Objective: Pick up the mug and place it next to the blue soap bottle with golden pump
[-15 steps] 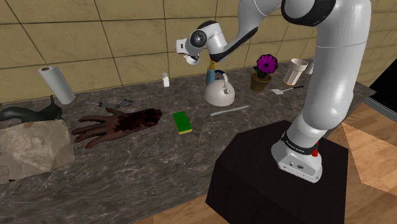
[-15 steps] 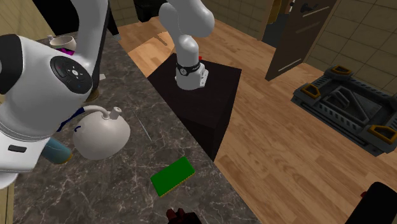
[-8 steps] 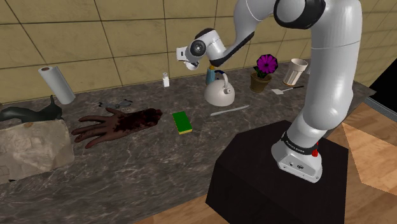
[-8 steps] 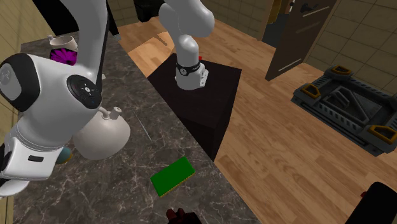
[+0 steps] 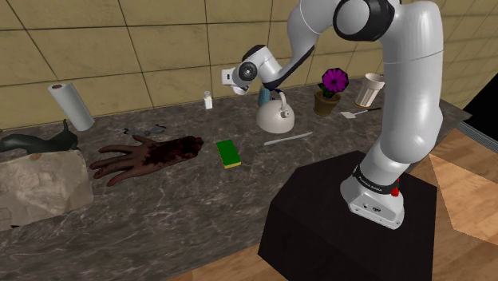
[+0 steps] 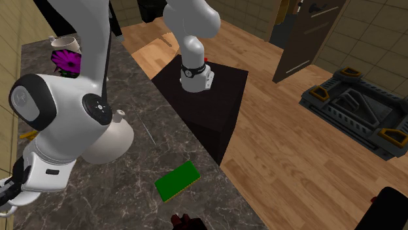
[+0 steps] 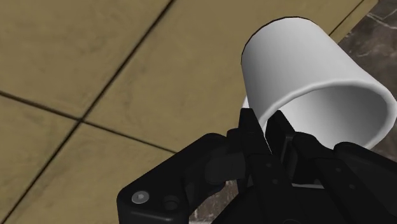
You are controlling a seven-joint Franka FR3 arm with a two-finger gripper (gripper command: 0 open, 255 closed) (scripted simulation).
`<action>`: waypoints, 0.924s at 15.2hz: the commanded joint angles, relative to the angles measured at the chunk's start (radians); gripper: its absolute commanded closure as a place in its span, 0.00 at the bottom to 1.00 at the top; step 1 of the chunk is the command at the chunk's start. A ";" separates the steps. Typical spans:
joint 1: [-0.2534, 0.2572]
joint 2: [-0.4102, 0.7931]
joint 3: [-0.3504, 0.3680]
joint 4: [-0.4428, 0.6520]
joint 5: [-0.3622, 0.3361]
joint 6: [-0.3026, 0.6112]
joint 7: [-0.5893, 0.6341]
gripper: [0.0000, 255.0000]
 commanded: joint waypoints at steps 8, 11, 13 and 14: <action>0.008 0.092 -0.003 0.032 -0.092 -0.020 0.114 1.00; 0.010 0.125 -0.003 0.045 -0.121 -0.028 0.149 1.00; 0.010 0.125 -0.003 0.045 -0.121 -0.028 0.149 1.00; 0.010 0.125 -0.002 0.045 -0.121 -0.028 0.149 1.00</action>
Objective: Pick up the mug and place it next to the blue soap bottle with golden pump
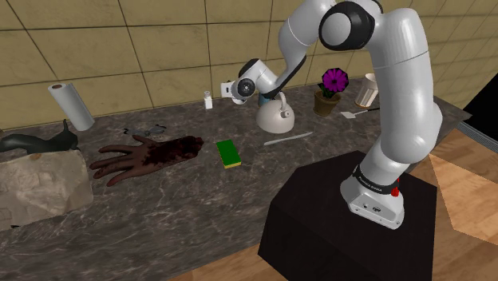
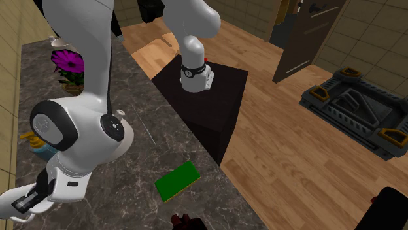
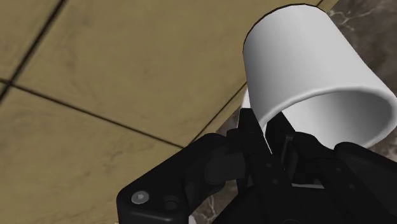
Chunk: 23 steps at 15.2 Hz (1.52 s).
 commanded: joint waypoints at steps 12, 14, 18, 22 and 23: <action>0.003 -0.033 -0.001 -0.044 0.005 -0.010 0.002 0.00; 0.022 -0.103 0.005 -0.123 0.019 -0.031 0.005 0.00; 0.029 -0.130 0.009 -0.153 0.027 -0.039 0.005 0.00; 0.029 -0.130 0.009 -0.153 0.027 -0.039 0.005 0.00; 0.029 -0.130 0.009 -0.153 0.027 -0.039 0.005 0.00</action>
